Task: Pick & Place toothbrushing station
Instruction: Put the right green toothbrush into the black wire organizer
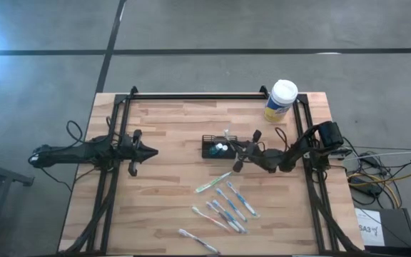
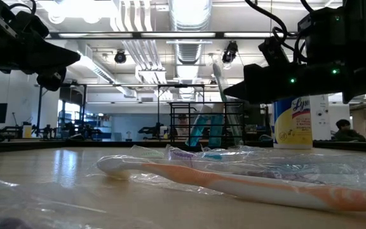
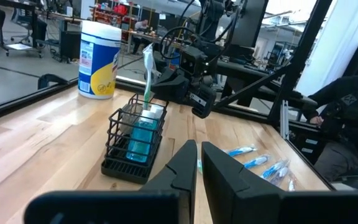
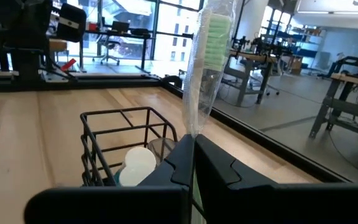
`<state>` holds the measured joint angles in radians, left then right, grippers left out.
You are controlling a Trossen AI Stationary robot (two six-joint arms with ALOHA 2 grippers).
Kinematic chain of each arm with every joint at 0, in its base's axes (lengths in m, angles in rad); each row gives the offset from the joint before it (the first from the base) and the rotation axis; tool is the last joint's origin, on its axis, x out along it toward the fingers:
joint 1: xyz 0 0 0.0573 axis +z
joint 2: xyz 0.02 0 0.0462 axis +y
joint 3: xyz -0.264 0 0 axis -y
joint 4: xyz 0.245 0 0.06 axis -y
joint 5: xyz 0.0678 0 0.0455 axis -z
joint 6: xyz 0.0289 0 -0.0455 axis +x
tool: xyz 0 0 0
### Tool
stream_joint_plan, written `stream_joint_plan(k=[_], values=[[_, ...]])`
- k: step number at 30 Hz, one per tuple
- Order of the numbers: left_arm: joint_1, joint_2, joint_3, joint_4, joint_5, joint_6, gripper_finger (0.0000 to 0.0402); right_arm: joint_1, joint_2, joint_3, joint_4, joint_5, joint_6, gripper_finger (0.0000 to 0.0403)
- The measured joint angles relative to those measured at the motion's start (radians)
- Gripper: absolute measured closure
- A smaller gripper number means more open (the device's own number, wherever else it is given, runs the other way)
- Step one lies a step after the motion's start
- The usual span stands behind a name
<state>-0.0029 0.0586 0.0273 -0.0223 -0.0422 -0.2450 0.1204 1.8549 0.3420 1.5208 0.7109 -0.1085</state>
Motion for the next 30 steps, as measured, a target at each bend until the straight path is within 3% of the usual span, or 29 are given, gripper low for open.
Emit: stream_joint_plan(k=[24, 30], values=[[0.0, 0.0, -0.002, 0.009, -0.01, 0.017, 0.0374, 0.002, -0.001, -0.001, -0.042, -0.03, 0.098, 0.0393], [0.0, 0.0, -0.014, 0.028, -0.001, 0.007, 0.0374, 0.005, -0.02, -0.003, -0.045, -0.038, 0.113, 0.0357]])
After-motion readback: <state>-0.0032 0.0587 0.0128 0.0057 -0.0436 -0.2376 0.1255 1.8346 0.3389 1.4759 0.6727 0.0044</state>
